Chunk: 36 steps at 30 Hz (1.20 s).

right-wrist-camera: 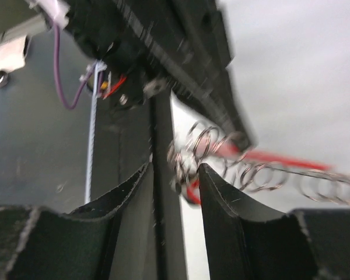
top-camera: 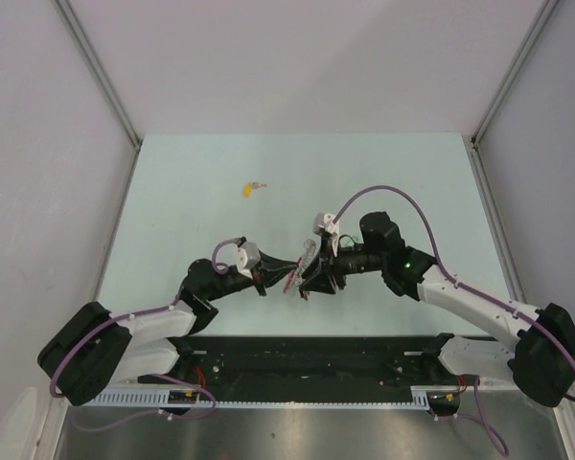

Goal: Put the keys on the keyring

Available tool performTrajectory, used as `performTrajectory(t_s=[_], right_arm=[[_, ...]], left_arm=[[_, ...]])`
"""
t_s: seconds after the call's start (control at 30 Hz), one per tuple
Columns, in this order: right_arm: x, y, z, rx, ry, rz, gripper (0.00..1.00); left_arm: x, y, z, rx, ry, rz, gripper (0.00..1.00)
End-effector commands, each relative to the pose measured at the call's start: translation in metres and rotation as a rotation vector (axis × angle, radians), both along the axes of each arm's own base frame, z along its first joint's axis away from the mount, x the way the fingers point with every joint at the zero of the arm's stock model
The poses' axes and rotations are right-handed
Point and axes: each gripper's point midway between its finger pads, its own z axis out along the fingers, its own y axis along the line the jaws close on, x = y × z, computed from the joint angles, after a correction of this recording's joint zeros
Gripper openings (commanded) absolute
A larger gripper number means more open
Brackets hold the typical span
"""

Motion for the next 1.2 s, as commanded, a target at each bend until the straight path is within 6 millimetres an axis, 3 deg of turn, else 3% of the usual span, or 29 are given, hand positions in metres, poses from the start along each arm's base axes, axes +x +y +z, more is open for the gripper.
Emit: performTrajectory(t_s=[0.0, 0.13, 0.33, 0.43, 0.57, 0.8, 1.03, 1.17], right_arm=[[-0.035, -0.016, -0.018, -0.097, 0.136, 0.136, 0.41], [-0.030, -0.019, 0.006, -0.028, 0.072, 0.129, 0.42], [0.030, -0.032, 0.026, -0.011, -0.078, -0.183, 0.44], [0.048, -0.034, 0.041, 0.023, -0.150, -0.271, 0.41], [0.058, -0.027, 0.052, 0.069, -0.236, -0.286, 0.38], [0.075, -0.016, 0.036, 0.047, -0.269, -0.302, 0.36], [0.074, -0.010, 0.021, 0.021, -0.250, -0.263, 0.36], [0.063, -0.008, 0.018, 0.017, -0.228, -0.208, 0.36]], left_arm=[[0.017, 0.009, 0.036, -0.080, -0.117, 0.096, 0.00], [0.018, 0.011, 0.032, -0.073, -0.114, 0.101, 0.00], [0.012, 0.008, 0.031, -0.067, -0.126, 0.058, 0.00], [0.010, 0.006, 0.030, -0.063, -0.123, 0.041, 0.00], [0.007, 0.003, 0.030, -0.065, -0.115, 0.016, 0.01], [0.004, -0.001, 0.030, -0.074, -0.100, -0.017, 0.00], [0.004, -0.001, 0.030, -0.077, -0.089, -0.016, 0.00], [0.008, 0.000, 0.030, -0.075, -0.070, 0.004, 0.00]])
